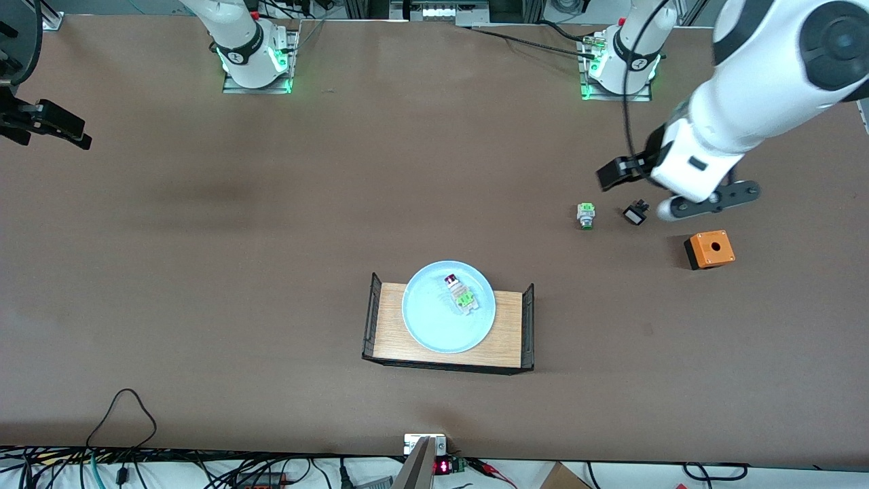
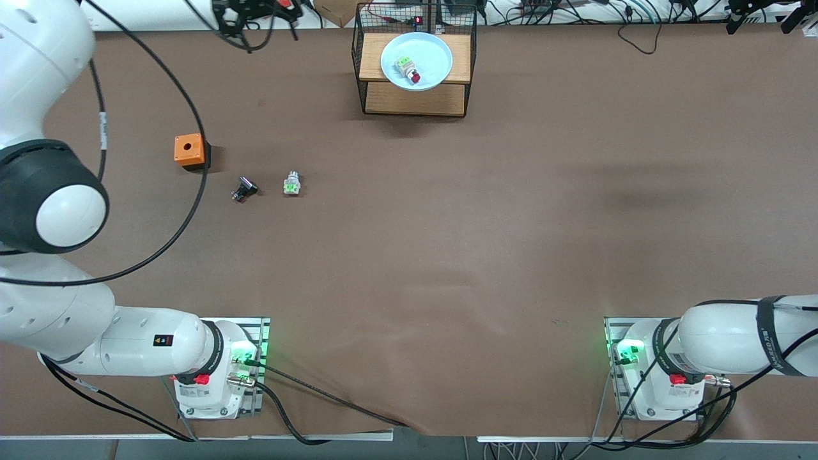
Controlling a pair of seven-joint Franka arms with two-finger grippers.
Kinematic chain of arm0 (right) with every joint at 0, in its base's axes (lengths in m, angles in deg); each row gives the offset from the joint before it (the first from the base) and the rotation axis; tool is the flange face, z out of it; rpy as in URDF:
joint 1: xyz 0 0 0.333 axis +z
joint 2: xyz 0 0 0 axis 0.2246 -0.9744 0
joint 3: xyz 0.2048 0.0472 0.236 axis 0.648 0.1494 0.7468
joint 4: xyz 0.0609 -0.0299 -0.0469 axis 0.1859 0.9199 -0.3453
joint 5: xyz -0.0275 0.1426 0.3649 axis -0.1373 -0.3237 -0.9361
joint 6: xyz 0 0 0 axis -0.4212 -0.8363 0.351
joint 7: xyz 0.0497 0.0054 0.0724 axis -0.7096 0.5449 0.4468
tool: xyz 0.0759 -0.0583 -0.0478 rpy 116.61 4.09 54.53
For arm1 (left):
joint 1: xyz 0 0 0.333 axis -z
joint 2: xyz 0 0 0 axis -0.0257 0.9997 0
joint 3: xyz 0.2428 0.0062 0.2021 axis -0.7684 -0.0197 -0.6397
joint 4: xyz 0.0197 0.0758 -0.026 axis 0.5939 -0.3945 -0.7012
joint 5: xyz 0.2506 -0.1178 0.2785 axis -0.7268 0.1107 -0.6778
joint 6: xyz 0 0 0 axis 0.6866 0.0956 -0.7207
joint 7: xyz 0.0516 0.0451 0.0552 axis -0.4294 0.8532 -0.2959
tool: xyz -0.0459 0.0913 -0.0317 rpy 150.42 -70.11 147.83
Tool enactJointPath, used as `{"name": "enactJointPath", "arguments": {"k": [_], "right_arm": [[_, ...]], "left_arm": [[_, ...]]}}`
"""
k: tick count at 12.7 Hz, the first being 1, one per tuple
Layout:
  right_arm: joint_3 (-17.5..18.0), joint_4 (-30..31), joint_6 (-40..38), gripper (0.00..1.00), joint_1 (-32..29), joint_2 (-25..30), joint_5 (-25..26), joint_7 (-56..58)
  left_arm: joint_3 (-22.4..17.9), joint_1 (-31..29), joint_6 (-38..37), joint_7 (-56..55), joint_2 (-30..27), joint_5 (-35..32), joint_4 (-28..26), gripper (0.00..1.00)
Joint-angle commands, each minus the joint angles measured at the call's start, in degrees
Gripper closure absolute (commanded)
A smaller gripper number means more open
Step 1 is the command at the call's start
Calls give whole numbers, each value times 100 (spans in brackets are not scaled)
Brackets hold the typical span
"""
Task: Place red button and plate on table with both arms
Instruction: 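Reach the left gripper down to the red button on the plate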
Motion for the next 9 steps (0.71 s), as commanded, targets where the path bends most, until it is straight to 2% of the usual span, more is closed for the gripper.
{"name": "enactJointPath", "arguments": {"k": [1,4,7,9], "right_arm": [[30,-38,-64,0,-59,10,28,74],[30,-38,-38,0,-50,-16,19,65],[30,-38,-29,0,-59,-51,63,82],[30,-38,-20,0,-59,-51,63,82]], "left_arm": [[-23,452,183,-815,666,-1,696,0],[-32,892,360,-1571,1210,-360,1126,0],[-58,1366,368,-2204,2053,-807,2065,0],[-128,1700,779,-2503,2450,-1159,2384,0]]}}
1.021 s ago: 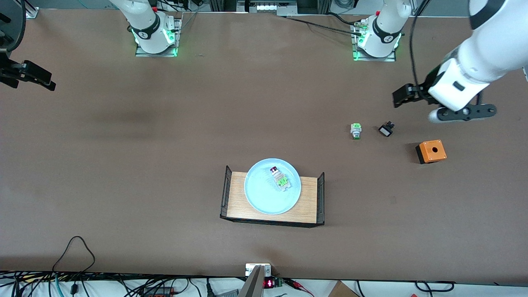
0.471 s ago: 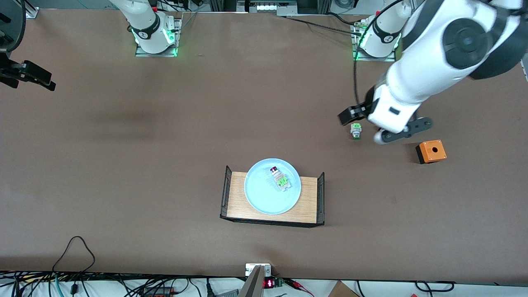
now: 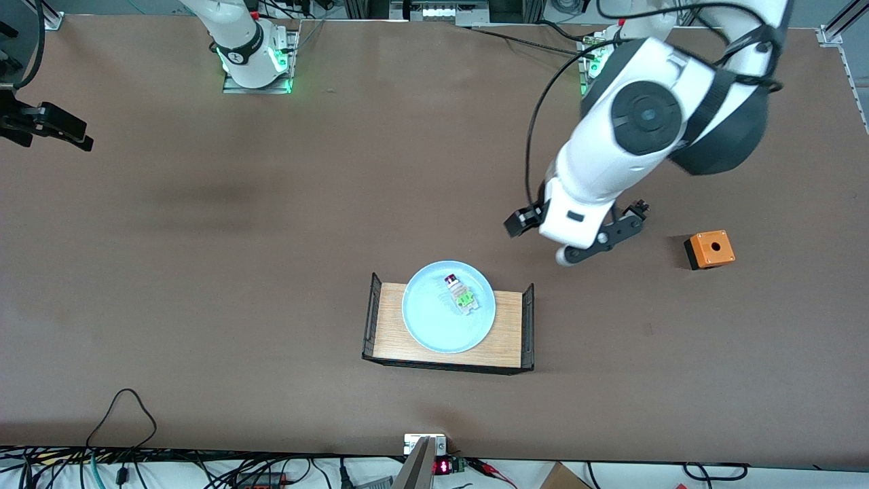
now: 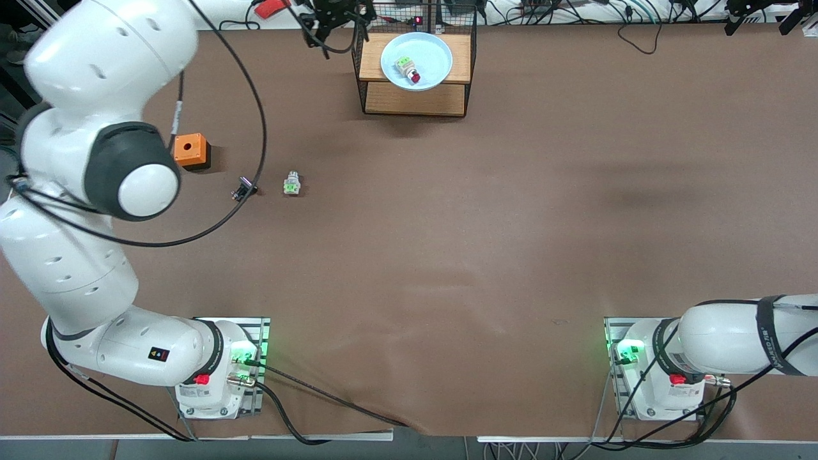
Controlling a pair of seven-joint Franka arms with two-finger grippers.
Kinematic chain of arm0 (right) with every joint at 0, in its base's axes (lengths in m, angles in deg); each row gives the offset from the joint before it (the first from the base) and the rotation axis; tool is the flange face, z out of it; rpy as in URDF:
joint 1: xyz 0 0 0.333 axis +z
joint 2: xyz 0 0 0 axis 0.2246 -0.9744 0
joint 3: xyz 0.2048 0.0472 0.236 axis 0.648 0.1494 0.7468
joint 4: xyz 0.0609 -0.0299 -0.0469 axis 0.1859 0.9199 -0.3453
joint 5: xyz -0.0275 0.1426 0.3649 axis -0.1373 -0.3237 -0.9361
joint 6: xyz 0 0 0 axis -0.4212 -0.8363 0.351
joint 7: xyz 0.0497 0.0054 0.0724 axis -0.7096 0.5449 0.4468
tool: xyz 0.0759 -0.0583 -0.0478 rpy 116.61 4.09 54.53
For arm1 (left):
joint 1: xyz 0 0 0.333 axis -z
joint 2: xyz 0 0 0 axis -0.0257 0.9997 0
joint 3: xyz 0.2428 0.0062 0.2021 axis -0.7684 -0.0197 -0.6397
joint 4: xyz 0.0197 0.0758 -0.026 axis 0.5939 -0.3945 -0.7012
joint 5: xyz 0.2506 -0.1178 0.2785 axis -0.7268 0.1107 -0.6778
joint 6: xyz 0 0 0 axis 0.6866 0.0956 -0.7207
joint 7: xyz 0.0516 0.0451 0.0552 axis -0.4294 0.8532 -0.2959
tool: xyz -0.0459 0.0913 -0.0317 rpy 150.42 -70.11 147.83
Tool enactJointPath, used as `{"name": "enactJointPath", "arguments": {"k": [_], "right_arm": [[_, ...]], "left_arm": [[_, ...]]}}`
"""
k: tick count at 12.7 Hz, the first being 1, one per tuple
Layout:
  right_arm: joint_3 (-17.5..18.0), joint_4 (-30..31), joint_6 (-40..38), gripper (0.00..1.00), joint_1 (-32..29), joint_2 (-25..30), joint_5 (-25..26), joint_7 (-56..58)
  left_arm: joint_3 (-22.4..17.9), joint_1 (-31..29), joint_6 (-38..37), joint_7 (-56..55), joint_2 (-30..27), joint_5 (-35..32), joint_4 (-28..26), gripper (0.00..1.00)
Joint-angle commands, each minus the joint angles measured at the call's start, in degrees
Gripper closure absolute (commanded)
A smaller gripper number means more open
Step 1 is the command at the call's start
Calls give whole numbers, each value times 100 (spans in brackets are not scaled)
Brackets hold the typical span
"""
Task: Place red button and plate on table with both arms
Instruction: 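Reach the left gripper down to the red button on the plate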
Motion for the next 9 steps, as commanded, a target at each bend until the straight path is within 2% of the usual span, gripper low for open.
{"name": "enactJointPath", "arguments": {"k": [1,3,6,9], "right_arm": [[30,-40,-22,0,-58,-4,63,74],[30,-40,-14,0,-58,-4,63,74],[30,-40,4,0,-58,-66,54,74],[30,-40,30,0,-67,-84,36,74]], "left_arm": [[-187,498,362,-382,654,-396,772,0],[-398,701,679,-400,760,-388,772,0],[-469,833,1180,-514,1023,-396,790,0],[-863,1184,1523,-541,1278,-388,834,0]]}}
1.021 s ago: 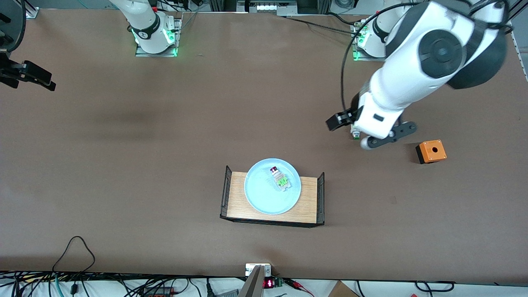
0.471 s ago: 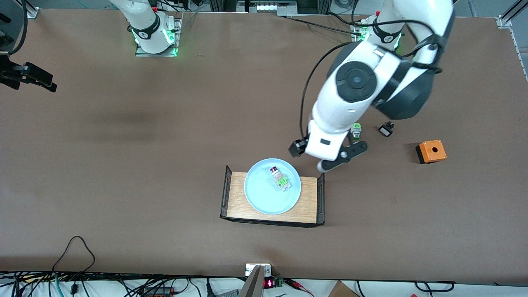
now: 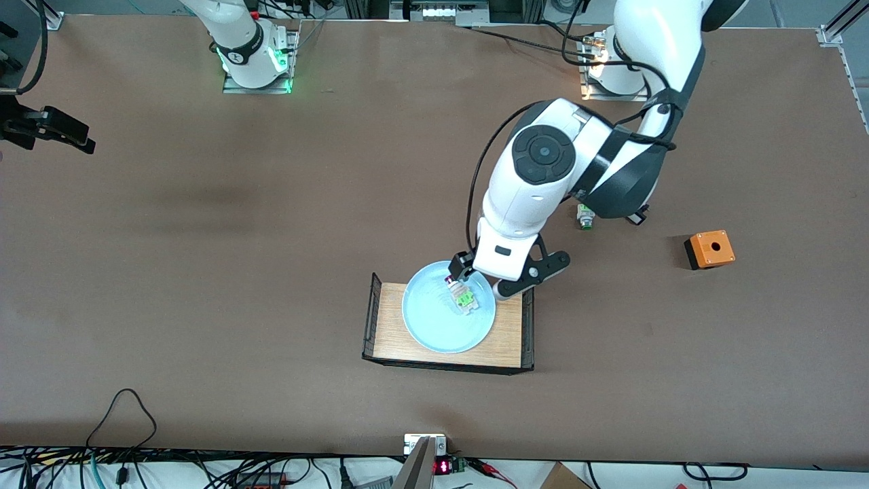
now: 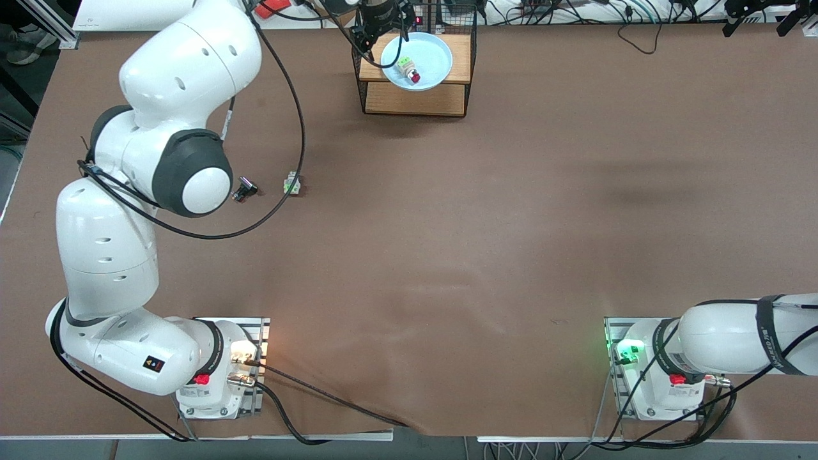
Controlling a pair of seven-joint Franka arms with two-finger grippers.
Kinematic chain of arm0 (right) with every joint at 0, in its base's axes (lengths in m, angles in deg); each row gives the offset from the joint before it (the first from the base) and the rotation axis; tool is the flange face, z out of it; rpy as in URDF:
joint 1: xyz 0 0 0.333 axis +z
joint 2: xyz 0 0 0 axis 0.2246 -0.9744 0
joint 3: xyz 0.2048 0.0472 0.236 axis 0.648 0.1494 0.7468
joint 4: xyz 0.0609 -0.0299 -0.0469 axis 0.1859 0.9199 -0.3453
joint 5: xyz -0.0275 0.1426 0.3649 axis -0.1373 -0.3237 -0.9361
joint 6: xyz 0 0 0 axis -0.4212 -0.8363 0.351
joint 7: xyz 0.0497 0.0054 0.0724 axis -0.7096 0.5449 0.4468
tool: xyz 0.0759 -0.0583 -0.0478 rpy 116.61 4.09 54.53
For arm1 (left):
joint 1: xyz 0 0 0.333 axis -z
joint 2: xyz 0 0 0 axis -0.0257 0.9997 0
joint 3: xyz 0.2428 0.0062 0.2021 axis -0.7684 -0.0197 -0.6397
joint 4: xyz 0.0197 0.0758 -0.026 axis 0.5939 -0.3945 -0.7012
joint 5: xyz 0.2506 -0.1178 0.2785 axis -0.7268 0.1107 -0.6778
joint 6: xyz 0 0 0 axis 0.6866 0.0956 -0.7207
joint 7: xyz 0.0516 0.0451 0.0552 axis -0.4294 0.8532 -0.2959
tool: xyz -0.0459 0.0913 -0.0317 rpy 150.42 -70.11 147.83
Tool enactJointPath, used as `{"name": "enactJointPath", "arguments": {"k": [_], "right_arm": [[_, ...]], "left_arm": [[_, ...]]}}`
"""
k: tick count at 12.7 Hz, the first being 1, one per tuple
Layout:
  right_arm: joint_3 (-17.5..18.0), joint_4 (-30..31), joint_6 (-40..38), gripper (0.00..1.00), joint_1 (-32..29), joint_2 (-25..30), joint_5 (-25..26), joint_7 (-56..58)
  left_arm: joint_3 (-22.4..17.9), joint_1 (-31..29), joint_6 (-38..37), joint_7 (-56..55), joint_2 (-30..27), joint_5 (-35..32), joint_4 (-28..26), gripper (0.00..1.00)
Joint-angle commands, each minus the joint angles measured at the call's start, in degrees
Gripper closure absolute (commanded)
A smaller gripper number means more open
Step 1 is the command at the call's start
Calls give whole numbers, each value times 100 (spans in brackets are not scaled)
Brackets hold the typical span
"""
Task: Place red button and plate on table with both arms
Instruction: 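Reach the left gripper down to the red button on the plate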
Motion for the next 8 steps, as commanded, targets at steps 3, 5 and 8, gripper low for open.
{"name": "enactJointPath", "arguments": {"k": [3,5,8], "right_arm": [[30,-40,60,0,-64,-28,28,74],[30,-40,60,0,-56,-37,28,74],[30,-40,87,0,-56,-46,28,74]], "left_arm": [[-665,649,593,-341,553,-145,345,0],[-762,746,621,-350,702,-145,467,0],[-1008,869,796,-341,888,-145,644,0]]}}
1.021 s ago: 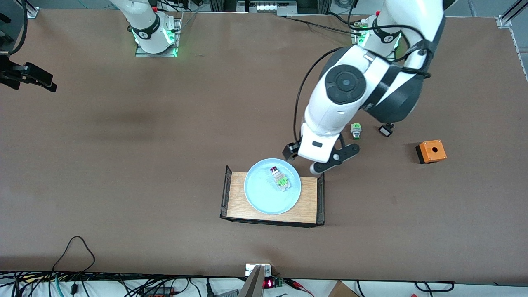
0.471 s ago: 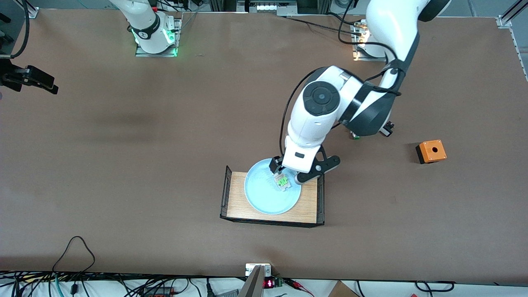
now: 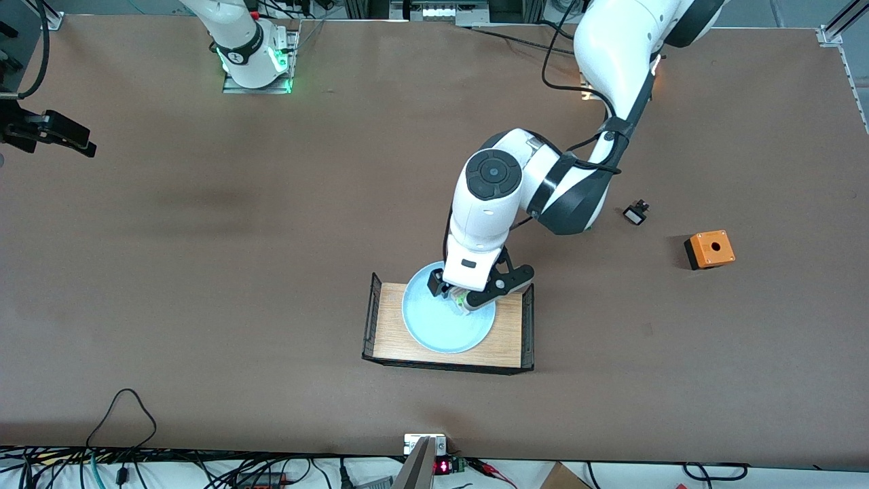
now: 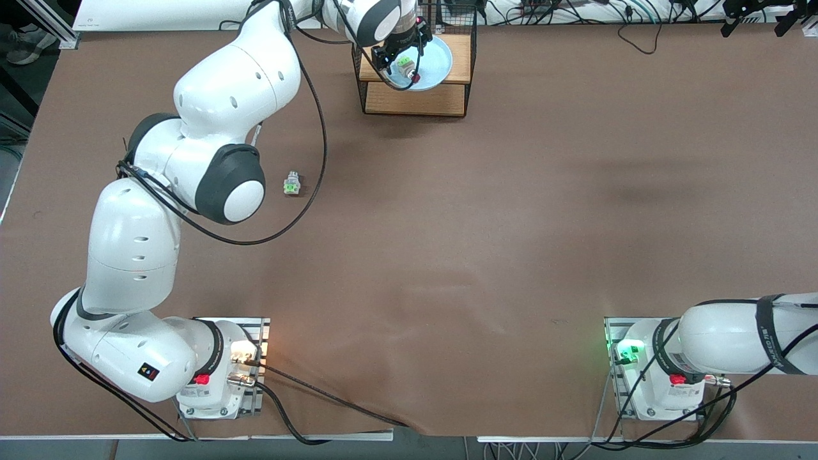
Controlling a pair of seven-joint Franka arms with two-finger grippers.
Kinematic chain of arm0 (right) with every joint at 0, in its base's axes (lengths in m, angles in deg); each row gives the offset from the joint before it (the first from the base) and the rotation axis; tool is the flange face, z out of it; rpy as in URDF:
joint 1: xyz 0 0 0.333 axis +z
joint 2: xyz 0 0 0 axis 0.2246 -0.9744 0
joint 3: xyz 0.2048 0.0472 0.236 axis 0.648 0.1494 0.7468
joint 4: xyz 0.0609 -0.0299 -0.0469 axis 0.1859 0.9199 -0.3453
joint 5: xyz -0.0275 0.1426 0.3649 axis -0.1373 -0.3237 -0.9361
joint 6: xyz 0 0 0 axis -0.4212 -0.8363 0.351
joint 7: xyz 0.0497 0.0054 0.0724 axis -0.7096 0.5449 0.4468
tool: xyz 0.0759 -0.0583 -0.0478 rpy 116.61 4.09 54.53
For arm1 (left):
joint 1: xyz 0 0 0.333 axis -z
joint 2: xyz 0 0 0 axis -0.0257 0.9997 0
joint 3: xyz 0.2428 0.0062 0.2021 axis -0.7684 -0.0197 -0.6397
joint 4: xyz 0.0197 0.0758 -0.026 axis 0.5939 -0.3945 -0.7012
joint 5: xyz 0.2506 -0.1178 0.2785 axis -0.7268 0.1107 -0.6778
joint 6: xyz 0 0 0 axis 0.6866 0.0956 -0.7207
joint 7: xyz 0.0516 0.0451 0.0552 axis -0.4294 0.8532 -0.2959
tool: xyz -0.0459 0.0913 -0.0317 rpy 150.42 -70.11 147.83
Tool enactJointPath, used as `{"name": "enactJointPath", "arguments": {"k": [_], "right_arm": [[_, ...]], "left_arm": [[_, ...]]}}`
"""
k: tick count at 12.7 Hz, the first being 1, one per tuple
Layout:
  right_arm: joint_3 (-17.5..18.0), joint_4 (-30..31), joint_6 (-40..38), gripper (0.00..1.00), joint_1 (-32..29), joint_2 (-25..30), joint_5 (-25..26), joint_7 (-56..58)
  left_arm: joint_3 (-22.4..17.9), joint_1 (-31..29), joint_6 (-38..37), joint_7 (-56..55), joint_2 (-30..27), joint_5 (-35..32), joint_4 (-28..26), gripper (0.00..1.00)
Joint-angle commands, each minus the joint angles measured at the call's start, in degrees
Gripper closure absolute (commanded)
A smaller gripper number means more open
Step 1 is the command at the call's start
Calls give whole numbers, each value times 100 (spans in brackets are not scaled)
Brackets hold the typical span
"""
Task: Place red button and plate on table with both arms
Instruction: 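Reach the left gripper down to the red button on the plate, then close the left gripper on the red button's green body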
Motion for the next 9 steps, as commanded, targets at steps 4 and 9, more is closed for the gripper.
{"name": "enactJointPath", "arguments": {"k": [4,9], "right_arm": [[30,-40,38,0,-51,-18,28,74],[30,-40,73,0,-60,-45,28,74]], "left_arm": [[-256,188,54,-113,311,-145,413,1],[-397,328,62,-183,381,-145,422,17]]}}
